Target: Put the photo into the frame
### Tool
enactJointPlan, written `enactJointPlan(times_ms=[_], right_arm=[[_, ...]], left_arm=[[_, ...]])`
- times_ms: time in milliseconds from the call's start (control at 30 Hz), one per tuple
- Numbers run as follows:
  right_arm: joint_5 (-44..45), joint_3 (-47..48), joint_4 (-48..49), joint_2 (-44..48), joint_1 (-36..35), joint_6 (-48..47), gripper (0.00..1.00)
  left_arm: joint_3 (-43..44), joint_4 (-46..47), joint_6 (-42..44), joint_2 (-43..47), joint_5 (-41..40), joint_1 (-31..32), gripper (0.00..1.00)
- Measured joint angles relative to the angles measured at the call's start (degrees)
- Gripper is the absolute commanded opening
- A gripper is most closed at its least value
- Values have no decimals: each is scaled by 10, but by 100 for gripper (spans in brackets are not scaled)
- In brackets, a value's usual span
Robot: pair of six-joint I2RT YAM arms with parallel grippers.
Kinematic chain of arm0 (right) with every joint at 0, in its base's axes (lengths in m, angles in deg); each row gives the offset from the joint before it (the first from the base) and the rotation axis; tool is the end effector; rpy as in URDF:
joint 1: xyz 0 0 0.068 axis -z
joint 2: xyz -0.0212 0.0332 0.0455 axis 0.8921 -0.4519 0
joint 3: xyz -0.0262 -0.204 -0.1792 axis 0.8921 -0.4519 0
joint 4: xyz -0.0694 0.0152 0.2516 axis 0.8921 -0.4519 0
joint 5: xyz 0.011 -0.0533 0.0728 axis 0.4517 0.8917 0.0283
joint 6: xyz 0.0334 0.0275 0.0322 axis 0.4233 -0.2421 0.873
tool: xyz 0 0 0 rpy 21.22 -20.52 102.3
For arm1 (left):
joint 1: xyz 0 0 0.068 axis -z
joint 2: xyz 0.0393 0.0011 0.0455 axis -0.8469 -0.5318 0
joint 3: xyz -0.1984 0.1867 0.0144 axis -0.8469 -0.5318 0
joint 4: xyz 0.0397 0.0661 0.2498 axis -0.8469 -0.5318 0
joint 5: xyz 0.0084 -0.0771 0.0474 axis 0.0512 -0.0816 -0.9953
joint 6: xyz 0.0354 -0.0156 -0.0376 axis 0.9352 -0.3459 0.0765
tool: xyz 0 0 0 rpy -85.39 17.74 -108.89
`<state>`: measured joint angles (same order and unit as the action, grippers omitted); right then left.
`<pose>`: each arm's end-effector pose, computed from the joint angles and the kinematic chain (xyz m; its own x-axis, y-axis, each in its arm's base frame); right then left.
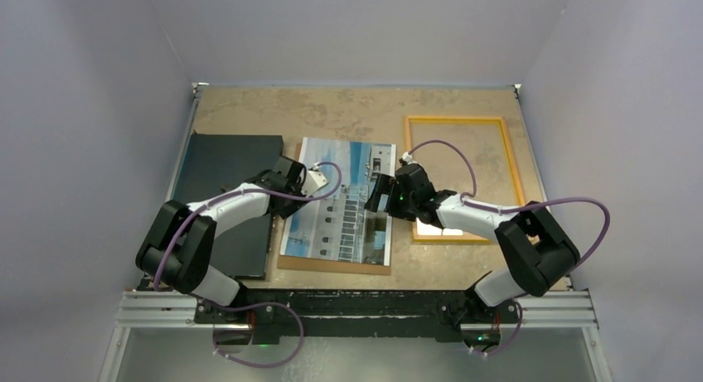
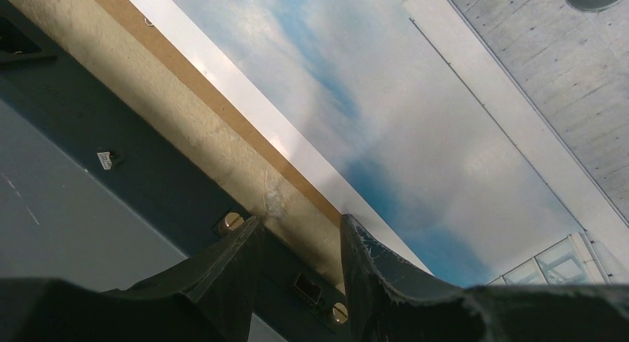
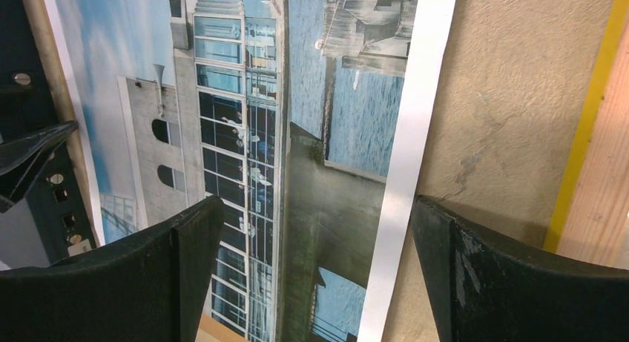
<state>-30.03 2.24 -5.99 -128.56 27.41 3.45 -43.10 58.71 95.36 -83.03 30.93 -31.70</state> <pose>0.2409 0.1738 0.1706 -0.7945 0.3157 -0.5188 -0.0304 0.8325 0.5532 0.2496 -0.1181 0.1613 -0.5340 0.7568 -0.3769 0.7027 0.6452 0.2999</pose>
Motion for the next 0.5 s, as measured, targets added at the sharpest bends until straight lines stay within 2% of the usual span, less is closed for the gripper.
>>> enactJointPlan(times_ms=[267,500], right_arm=[[-7,-3,8,-1,0,10,98],[-6,-3,7,0,1,15,99]], left_arm=[[2,-4,-7,0,-3,6,41],[15,-9,-30,-7,62,7,41]])
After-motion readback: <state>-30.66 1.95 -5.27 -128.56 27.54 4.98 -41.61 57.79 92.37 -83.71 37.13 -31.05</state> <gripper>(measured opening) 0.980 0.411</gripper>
